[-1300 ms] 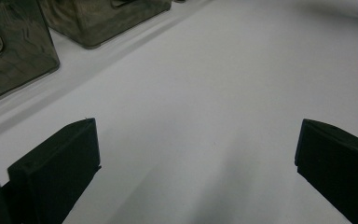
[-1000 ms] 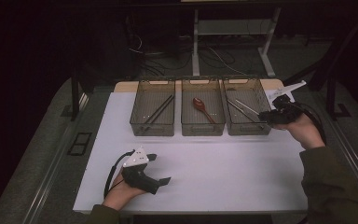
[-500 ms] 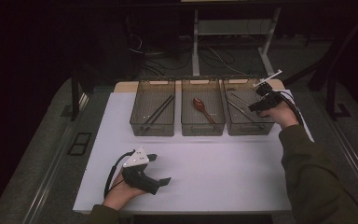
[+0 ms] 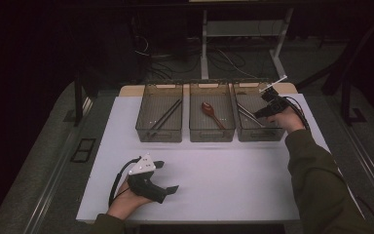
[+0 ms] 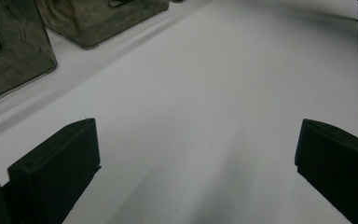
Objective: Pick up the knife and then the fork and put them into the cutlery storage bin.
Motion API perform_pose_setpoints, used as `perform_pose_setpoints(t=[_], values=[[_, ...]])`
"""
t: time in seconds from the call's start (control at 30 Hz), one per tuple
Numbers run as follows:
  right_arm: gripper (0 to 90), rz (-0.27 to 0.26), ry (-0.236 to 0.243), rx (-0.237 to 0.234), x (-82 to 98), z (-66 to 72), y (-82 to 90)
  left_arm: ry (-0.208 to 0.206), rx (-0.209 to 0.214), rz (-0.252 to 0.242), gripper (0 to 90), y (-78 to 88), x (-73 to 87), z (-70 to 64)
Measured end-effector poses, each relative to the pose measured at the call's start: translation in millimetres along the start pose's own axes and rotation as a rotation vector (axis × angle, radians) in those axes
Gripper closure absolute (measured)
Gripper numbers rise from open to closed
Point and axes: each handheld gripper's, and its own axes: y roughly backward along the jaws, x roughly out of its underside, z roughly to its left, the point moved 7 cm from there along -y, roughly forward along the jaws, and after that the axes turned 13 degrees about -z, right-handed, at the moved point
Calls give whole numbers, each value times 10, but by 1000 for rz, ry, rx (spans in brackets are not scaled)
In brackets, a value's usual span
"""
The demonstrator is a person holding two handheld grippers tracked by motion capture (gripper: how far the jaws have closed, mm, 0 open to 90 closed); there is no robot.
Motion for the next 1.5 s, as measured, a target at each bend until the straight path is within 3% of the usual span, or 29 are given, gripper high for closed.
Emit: perform_pose_setpoints(t=[0.43, 0.8, 1.2, 1.5], values=[[442, -157, -68, -38, -31, -32, 264, 2, 2, 6, 0, -3, 6, 4], [335, -279, -88, -103, 23, 99, 479, 12, -2, 6, 0, -37, -9, 15], [258, -397, -49, -202, 188, 506, 766, 10, -3, 12, 0, -1, 4, 11], [196, -422, 13, -209, 382, 769, 870, 9, -5, 2, 0, 12, -8, -1]])
